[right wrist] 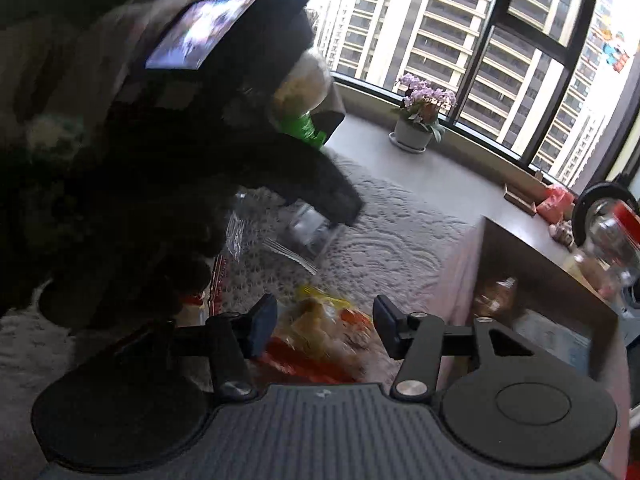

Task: Organize snacks
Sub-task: 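Grasp a small white-labelled clear bag with the left tool while the right tool grasps the yellow-and-red bag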

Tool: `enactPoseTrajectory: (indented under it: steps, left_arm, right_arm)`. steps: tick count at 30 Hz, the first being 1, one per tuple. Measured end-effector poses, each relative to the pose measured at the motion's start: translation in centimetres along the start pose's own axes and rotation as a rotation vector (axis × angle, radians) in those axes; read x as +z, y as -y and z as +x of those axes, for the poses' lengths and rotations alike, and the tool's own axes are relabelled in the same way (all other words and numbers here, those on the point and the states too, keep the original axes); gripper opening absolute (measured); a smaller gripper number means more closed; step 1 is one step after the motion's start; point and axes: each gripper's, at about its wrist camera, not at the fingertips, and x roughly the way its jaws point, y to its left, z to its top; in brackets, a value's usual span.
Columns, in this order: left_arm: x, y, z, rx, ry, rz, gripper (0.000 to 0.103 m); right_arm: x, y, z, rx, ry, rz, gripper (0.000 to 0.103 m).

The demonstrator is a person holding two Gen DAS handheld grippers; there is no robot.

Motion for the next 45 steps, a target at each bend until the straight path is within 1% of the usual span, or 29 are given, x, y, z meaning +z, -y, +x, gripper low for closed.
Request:
enactPoseTrajectory:
  steps: [1,3,4,5,6,8,10,12,13,16,18,19,22,24,25,26,28,29,30,33,36,38,40,41,45]
  left_arm:
    - [0.0,0.0,-0.1,-0.001,-0.003,0.007,0.052]
    - [-0.1,0.0,-0.3,-0.004,-0.009,0.019,0.052]
    - [-0.1,0.0,-0.4,-0.005,-0.01,0.029,0.052]
    - [-0.2,0.2,-0.5,-0.008,-0.01,0.039,0.052]
    - [-0.2,0.3,-0.6,-0.014,-0.013,0.05,0.052]
    - [-0.2,0.5,-0.5,-0.036,-0.021,0.065,0.05]
    - [-0.5,1.1,-0.3,-0.048,-0.023,0.089,0.05]
    - [-0.9,1.8,-0.4,-0.045,-0.009,0.133,0.048]
    - [-1.1,2.0,-0.6,-0.056,-0.008,0.142,0.046]
    - [-2.2,2.2,-1.4,-0.119,-0.01,0.144,0.036]
    - [-3.1,2.4,-2.2,-0.166,-0.017,0.154,0.015]
    - [-3.7,2.5,-2.4,-0.19,-0.025,0.154,0.015]
    - [-5.5,3.0,-3.9,-0.222,-0.031,0.184,0.016]
    - [-6.6,3.2,-4.8,-0.238,-0.043,0.187,0.017]
    - [-7.2,3.2,-5.3,-0.243,-0.039,0.185,0.017]
    - [-7.7,3.2,-5.7,-0.249,-0.038,0.181,0.017]
    - [-8.9,3.1,-6.9,-0.281,-0.041,0.166,0.017]
    - [-9.4,3.0,-7.4,-0.288,-0.037,0.164,0.017]
    - [-9.9,2.9,-7.9,-0.288,-0.033,0.164,0.016]
    - [-11.1,2.4,-9.3,-0.327,-0.045,0.141,0.015]
    - [-11.9,2.6,-10.7,-0.32,-0.045,0.157,0.015]
    - [-12.1,2.8,-11.7,-0.318,-0.038,0.166,0.015]
    - [-11.7,2.7,-12.0,-0.316,-0.022,0.147,0.015]
    - [-11.2,2.7,-11.9,-0.314,-0.012,0.128,0.015]
    - [-8.6,3.5,-10.2,-0.285,0.039,0.068,0.017]
  right_arm:
    - [-0.2,-0.4,0.5,-0.002,-0.009,-0.023,0.053]
    - [-0.3,-1.7,1.8,-0.037,-0.021,-0.08,0.053]
    - [-0.3,-2.0,2.2,-0.049,-0.023,-0.097,0.053]
    - [-0.4,-1.8,2.1,-0.046,-0.018,-0.094,0.05]
    - [-0.5,-1.6,1.9,-0.032,-0.027,-0.087,0.047]
    - [-0.6,-1.4,1.3,0.0,-0.045,-0.074,0.032]
    - [-1.1,-1.5,0.3,0.022,-0.052,-0.083,0.028]
    - [-2.1,-1.4,-0.9,0.052,-0.054,-0.075,0.028]
    - [-2.5,-1.4,-1.2,0.061,-0.056,-0.067,0.028]
    - [-4.4,-0.9,-3.6,0.11,-0.052,-0.029,0.028]
    - [-5.5,-0.3,-4.8,0.142,-0.048,0.005,0.028]
    - [-6.2,0.1,-5.6,0.165,-0.045,0.031,0.028]
    - [-7.6,1.3,-7.0,0.19,-0.027,0.092,0.028]
    - [-8.5,1.8,-7.9,0.181,-0.01,0.122,0.03]
    - [-8.9,1.9,-8.0,0.172,-0.006,0.129,0.037]
    - [-9.3,2.0,-8.0,0.167,-0.001,0.137,0.05]
    - [-10.1,1.9,-8.5,0.18,0.014,0.144,0.064]
    - [-10.4,1.7,-8.6,0.187,0.021,0.141,0.067]
    - [-10.6,1.5,-8.8,0.178,0.03,0.13,0.068]
    - [-10.9,1.1,-8.3,0.131,0.035,0.11,0.069]
    - [-10.9,1.5,-7.5,0.094,0.039,0.142,0.074]
    - [-11.0,2.2,-6.4,0.081,0.016,0.165,0.075]
    - [-11.5,3.3,-6.0,0.126,0.007,0.236,0.073]
    - [-11.6,3.7,-6.1,0.145,0.006,0.263,0.068]
    - [-12.5,3.8,-8.4,0.152,0.047,0.245,0.065]
